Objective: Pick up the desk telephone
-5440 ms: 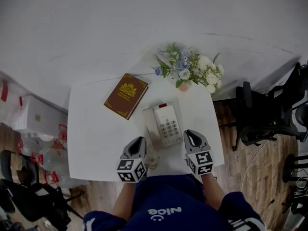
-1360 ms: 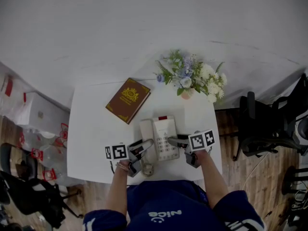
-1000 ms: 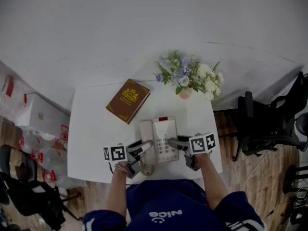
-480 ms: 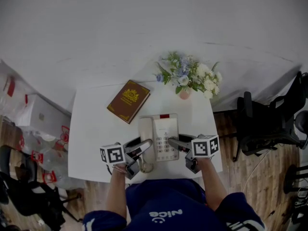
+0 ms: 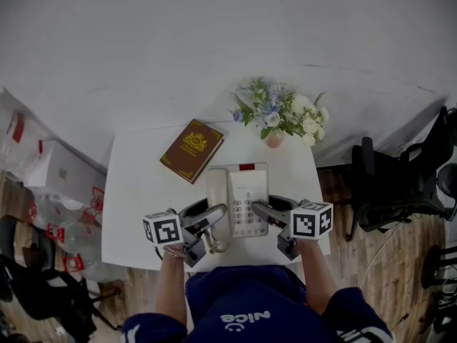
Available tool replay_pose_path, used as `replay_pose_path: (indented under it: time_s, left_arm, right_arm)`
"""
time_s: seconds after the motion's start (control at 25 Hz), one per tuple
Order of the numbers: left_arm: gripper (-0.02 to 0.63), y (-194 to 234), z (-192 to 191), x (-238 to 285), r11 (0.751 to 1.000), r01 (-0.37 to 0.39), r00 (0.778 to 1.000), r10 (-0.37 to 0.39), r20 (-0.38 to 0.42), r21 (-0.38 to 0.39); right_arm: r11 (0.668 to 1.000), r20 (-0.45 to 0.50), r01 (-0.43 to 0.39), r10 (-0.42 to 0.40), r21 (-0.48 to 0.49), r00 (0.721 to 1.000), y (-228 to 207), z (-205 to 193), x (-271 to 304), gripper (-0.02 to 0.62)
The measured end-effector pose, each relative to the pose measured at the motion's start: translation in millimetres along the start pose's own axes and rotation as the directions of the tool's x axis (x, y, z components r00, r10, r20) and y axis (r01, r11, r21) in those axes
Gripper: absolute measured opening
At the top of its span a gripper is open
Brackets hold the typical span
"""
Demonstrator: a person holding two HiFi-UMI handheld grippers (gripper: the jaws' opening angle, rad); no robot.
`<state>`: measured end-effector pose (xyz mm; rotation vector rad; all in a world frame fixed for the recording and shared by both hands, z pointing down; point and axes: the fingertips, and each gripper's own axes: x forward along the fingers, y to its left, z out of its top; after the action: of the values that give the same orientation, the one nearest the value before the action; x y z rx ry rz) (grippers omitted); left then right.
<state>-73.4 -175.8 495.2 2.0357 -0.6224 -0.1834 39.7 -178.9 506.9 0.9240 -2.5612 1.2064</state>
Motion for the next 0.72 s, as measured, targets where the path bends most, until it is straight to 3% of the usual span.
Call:
replay_pose_path:
  time_s: [0.48, 0.72]
  left_arm:
    - [0.385, -34.2, 22.1, -9.0, 0.996, 0.014, 1.0, -0.016, 0.02, 0.09]
    - [0.385, -64.8, 39.9, -12.0, 0.984, 0.048, 0.996, -0.059, 0.064, 0.172]
  right_arm:
    - [0.997, 0.078, -0.013, 0.019, -0.074, 0.997, 29.7, 28.4, -17.9, 0.241]
    - [0.993, 0.129, -0.027, 0.042, -0.117, 0.991, 47.4, 46.2, -27.9, 0.241]
